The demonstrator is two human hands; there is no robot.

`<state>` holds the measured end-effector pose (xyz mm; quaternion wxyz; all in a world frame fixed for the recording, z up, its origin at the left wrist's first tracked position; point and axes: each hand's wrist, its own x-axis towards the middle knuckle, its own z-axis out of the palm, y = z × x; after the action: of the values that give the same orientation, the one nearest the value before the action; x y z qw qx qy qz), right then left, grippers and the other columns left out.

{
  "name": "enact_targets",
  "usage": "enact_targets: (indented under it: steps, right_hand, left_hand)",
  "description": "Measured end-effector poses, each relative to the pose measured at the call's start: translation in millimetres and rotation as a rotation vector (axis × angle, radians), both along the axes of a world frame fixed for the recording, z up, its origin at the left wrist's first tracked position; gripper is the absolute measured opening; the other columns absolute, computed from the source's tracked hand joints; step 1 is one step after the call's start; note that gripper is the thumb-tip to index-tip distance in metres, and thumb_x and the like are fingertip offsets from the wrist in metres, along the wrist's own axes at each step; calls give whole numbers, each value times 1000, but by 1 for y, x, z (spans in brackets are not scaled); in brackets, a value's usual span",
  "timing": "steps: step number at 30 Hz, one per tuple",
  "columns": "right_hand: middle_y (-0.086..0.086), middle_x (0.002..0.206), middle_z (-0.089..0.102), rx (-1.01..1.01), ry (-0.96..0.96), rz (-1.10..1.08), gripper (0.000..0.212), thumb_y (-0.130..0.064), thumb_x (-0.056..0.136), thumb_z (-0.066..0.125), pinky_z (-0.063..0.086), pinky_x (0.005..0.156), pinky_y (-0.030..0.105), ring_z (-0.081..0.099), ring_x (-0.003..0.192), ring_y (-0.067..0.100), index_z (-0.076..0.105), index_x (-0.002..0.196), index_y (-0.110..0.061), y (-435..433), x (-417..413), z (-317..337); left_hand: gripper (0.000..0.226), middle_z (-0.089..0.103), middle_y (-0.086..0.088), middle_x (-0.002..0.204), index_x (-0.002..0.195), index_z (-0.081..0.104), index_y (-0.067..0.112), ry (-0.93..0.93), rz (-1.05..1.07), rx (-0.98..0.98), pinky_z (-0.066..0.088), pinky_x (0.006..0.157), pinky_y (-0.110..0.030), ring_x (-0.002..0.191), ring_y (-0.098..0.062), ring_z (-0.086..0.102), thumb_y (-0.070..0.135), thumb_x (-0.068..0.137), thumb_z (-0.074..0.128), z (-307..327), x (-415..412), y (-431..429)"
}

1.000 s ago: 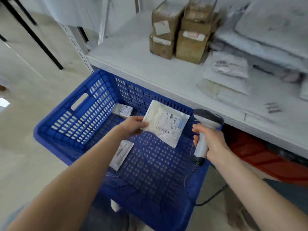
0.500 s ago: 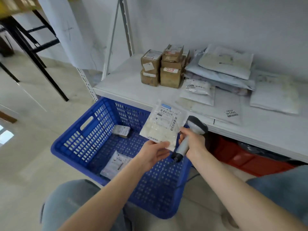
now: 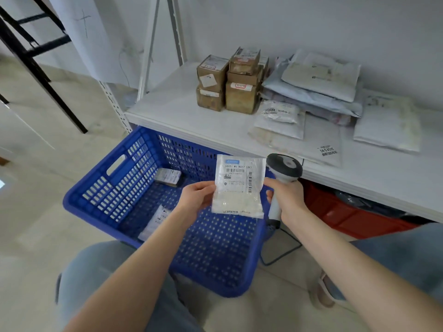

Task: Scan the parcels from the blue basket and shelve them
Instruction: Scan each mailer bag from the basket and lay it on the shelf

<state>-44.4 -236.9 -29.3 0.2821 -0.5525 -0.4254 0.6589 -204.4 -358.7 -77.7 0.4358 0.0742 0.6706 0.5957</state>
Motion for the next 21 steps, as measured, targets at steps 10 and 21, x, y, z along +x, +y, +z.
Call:
enact_targets:
  steps: [10,21]
  right_hand:
    - [8,66,58,-46,4,-34,10,0,80,69,43,46,21,50,47,11,62,77,-7,-12,10,-10]
    - [7,67,60,-129,84,6,14,2,81,69,45,49,24,54,45,10,61,77,-9,-16,29,-4]
  left_hand:
    - [18,67,-6,83,89,62,7,-76,-83,73,55,65,-31,72,-18,62,6,99,47,-7,22,21]
    - [17,68,-6,90,92,59,9,-120,-91,161,58,65,-31,75,-17,65,9,101,44,-1,27,18]
